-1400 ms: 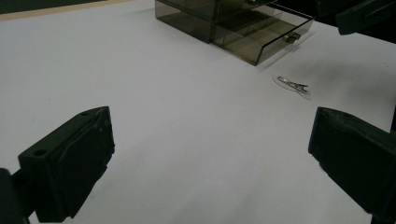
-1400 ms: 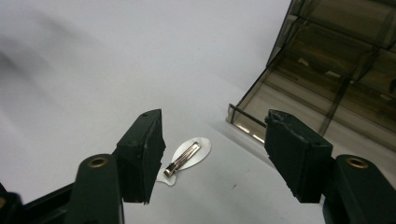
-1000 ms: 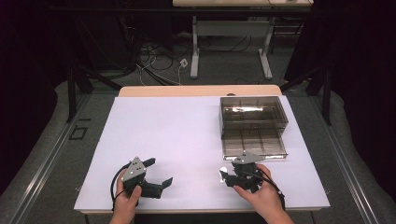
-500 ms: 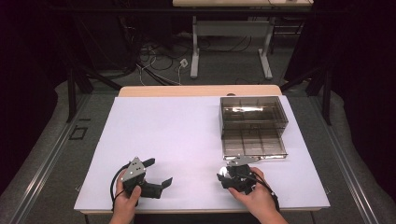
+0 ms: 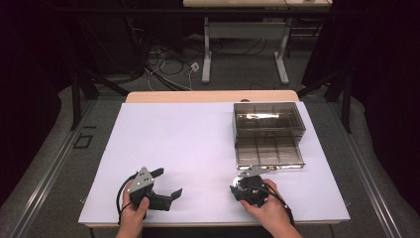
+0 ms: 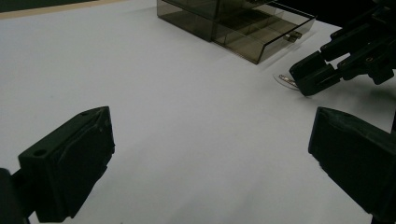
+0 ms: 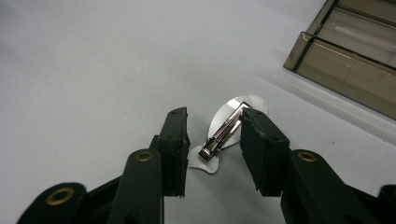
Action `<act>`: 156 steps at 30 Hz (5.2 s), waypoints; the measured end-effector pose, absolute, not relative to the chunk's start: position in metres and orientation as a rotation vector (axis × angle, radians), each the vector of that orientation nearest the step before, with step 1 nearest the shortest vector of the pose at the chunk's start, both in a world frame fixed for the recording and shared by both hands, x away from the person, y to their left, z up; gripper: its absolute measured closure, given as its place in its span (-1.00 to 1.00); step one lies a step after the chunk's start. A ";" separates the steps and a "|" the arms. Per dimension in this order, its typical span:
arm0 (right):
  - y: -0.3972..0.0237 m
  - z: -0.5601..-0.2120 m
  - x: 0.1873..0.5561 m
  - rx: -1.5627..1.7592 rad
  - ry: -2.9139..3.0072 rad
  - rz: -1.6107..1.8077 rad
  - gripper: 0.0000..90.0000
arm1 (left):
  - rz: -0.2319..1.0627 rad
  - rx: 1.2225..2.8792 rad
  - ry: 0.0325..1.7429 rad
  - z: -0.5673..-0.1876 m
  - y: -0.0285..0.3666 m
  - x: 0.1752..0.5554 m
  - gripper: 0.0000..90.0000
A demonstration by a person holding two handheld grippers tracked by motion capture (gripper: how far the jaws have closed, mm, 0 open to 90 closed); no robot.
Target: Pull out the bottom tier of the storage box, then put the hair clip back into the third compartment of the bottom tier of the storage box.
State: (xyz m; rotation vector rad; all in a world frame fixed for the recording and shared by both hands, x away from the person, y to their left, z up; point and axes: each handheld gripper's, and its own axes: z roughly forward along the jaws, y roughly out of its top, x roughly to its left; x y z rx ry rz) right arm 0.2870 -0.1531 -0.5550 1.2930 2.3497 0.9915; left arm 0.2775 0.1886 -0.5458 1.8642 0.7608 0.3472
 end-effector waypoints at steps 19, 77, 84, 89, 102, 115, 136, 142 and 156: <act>-0.156 -0.553 0.285 1.364 2.324 0.955 0.82 | 0.343 1.867 0.765 -0.545 0.189 0.277 -0.99; -0.177 -0.533 0.284 1.397 2.286 1.166 0.85 | 0.354 1.869 0.757 -0.545 0.188 0.278 -0.99; -0.180 -0.524 0.284 1.390 2.280 1.186 0.85 | 0.352 1.870 0.755 -0.545 0.187 0.278 -0.99; -0.183 -0.517 0.285 1.390 2.274 1.198 0.85 | 0.352 1.870 0.755 -0.545 0.187 0.279 -0.99; -0.186 -0.500 0.293 1.379 2.255 1.235 0.85 | 0.346 1.871 0.757 -0.546 0.186 0.279 -0.99; -0.184 -0.488 0.303 1.335 2.230 1.253 0.85 | 0.344 1.870 0.765 -0.547 0.186 0.280 -0.99; -0.204 -0.466 0.325 1.359 2.105 1.317 0.85 | 0.353 1.867 0.803 -0.548 0.190 0.280 -0.99; -0.218 -0.471 0.324 1.388 2.066 1.280 0.85 | 0.350 1.872 0.801 -0.548 0.190 0.279 -0.99; -0.256 -0.471 0.327 1.513 1.947 1.271 0.85 | 0.352 1.869 0.791 -0.547 0.190 0.280 -0.99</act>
